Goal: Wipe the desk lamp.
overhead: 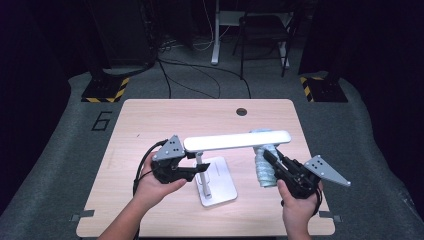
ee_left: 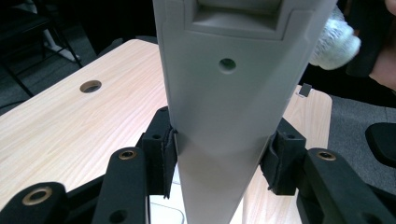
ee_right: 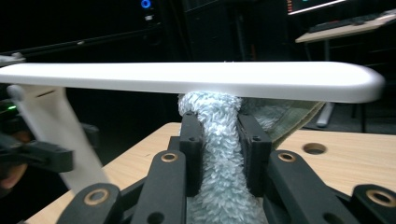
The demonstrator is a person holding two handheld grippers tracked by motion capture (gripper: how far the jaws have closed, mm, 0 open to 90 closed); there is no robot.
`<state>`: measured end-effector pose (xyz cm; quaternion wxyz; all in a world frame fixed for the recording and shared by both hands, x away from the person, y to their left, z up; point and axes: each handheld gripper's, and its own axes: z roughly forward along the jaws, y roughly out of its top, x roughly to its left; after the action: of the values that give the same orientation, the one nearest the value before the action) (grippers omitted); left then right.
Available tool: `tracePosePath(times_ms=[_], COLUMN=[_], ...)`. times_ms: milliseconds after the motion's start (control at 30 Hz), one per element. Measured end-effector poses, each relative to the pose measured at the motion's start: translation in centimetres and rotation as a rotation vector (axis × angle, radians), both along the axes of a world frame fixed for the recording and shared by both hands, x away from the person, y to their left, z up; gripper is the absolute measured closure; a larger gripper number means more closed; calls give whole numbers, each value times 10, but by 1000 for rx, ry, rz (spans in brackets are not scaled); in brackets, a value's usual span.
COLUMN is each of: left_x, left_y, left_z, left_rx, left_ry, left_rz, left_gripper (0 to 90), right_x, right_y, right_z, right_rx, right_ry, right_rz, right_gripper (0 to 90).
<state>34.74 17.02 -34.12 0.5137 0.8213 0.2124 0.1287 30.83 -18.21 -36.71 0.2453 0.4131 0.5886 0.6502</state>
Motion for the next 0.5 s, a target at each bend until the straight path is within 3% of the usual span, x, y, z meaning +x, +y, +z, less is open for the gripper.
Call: tracePosePath(times_ms=[233,500], left_x=[1,1], left_y=[-1,-2], left_z=[0,0], left_rx=[3,6], left_ry=[-2,4], left_rz=[-1,1], left_gripper=[525,525], right_x=[6,9], right_y=[-19,-27], right_z=[-2,-5], right_rx=[4,17], right_ry=[13,23], right_rz=[-67,-99], right_gripper=[751,751])
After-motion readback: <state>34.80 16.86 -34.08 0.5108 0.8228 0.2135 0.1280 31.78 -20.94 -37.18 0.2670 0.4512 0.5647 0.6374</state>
